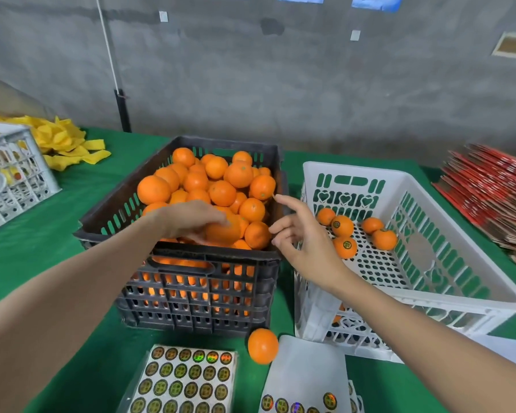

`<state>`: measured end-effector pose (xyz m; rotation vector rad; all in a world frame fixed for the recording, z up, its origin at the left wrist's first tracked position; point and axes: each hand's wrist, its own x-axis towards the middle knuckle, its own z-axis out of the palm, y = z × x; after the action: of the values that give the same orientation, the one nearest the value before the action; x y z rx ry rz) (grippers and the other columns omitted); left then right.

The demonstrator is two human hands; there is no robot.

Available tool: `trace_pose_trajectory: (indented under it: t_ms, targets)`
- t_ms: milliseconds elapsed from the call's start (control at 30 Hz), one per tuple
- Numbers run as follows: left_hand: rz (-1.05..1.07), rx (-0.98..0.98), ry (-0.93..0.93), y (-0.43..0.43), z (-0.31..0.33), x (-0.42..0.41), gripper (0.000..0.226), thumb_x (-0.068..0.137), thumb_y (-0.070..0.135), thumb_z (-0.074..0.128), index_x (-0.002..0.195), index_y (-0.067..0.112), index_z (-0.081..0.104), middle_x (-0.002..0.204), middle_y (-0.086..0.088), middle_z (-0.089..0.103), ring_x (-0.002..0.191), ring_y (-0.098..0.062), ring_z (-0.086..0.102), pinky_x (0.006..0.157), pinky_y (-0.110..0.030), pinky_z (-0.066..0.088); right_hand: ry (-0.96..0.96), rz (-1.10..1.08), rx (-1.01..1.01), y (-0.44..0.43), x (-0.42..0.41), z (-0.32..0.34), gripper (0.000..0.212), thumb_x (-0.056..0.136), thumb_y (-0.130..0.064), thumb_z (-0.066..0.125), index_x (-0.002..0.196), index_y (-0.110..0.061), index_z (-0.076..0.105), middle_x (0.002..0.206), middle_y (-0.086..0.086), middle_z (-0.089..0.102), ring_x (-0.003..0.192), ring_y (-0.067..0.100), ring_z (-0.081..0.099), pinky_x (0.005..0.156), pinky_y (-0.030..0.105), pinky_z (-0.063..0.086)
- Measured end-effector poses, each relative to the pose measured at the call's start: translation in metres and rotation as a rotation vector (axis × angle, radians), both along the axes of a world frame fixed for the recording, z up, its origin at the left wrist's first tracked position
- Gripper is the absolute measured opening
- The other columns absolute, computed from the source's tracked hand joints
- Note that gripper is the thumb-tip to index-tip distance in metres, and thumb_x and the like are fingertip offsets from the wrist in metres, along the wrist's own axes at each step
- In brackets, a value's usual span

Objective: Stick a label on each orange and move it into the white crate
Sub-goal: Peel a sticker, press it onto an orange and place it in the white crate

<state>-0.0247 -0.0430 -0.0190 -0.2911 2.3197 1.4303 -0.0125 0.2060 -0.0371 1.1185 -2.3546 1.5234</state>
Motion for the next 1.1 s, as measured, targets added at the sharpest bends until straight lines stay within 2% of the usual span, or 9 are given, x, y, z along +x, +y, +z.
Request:
trace_pose_trajectory:
  t_ms: [100,267,367,467,567,667,800,967,1100]
  targets:
    - [0.146,0.510,0.068,0.017,0.019,0.015,0.043,0.085,0.032,0.060,0.123,0.013,0.051,0.095,-0.010,0.074,0.076,-0.022,0.072,0.059,-0.030,0.058,-0.113,-0.002,-0.107,0.004,0.001,0.009,0.062,0.088,0.006,0.056,0.129,-0.036,0.035,0.100,0.006,0.057,0.086,0.023,0.062,0.081,0.033,0.054]
    - [0.063,0.744,0.197,0.062,0.045,0.039,0.060,0.074,0.039,0.056,0.131,0.019,0.048,0.112,-0.015,0.067,0.083,-0.027,0.071,0.064,-0.033,0.054,-0.078,-0.008,-0.256,0.018,0.017,0.032,0.062,0.083,-0.007,0.067,0.124,-0.044,0.039,0.113,-0.007,0.056,0.107,0.002,0.054,0.083,0.017,0.048]
    - [0.054,0.770,0.200,0.092,0.048,0.053,0.056,0.073,0.042,0.056,0.125,0.022,0.053,0.109,-0.012,0.067,0.080,-0.023,0.070,0.065,-0.032,0.050,-0.095,0.017,-0.291,0.033,0.030,0.040,0.072,0.075,-0.023,0.073,0.131,-0.043,0.034,0.122,-0.014,0.056,0.117,0.005,0.053,0.092,0.026,0.050]
    - [0.022,0.770,0.103,0.119,0.041,0.066,0.061,0.071,0.049,0.056,0.124,0.020,0.053,0.091,-0.008,0.072,0.066,-0.018,0.068,0.057,-0.027,0.053,-0.089,0.000,-0.286,0.049,0.040,0.040,0.086,0.071,-0.014,0.081,0.136,-0.037,0.029,0.115,-0.005,0.057,0.109,0.011,0.058,0.085,0.033,0.054]
    - [-0.060,0.843,0.041,0.136,0.030,0.077,0.064,0.071,0.058,0.064,0.121,0.018,0.055,0.098,-0.007,0.075,0.086,-0.022,0.072,0.066,-0.032,0.058,-0.140,-0.080,-0.260,0.063,0.047,0.032,0.086,0.070,-0.008,0.081,0.130,-0.042,0.030,0.106,0.001,0.058,0.096,0.017,0.061,0.078,0.036,0.055]
    - [-0.073,0.936,0.112,0.147,0.018,0.083,0.036,0.077,0.027,0.076,0.108,0.014,0.067,0.104,-0.009,0.073,0.089,-0.022,0.071,0.069,-0.029,0.057,-0.225,-0.085,-0.247,0.077,0.054,0.028,0.068,0.076,-0.004,0.075,0.125,-0.035,0.041,0.103,0.004,0.059,0.084,0.013,0.063,0.076,0.032,0.056]
    - [0.100,1.016,0.041,0.160,0.006,0.088,0.042,0.075,0.028,0.066,0.112,0.011,0.060,0.087,-0.012,0.073,0.068,-0.026,0.066,0.060,-0.028,0.056,-0.345,-0.137,-0.359,0.096,0.059,0.034,0.019,0.082,-0.007,0.067,0.083,-0.026,0.070,0.094,-0.006,0.070,0.091,0.008,0.064,0.086,0.028,0.052]
    - [0.085,1.012,-0.030,0.176,-0.001,0.095,0.046,0.075,0.039,0.062,0.111,0.010,0.061,0.087,-0.013,0.072,0.069,-0.026,0.065,0.056,-0.024,0.053,-0.526,-0.090,-0.298,0.098,0.068,0.031,0.029,0.081,-0.003,0.067,0.057,-0.019,0.072,0.095,-0.006,0.068,0.085,0.002,0.065,0.066,0.012,0.051]
    - [0.111,1.025,-0.048,0.187,-0.003,0.099,0.045,0.076,0.039,0.060,0.111,0.011,0.061,0.082,-0.012,0.072,0.069,-0.025,0.064,0.055,-0.024,0.052,-0.439,-0.162,-0.221,0.100,0.072,0.031,0.034,0.082,-0.005,0.068,0.056,-0.026,0.071,0.088,-0.015,0.067,0.091,0.002,0.062,0.080,0.023,0.050]
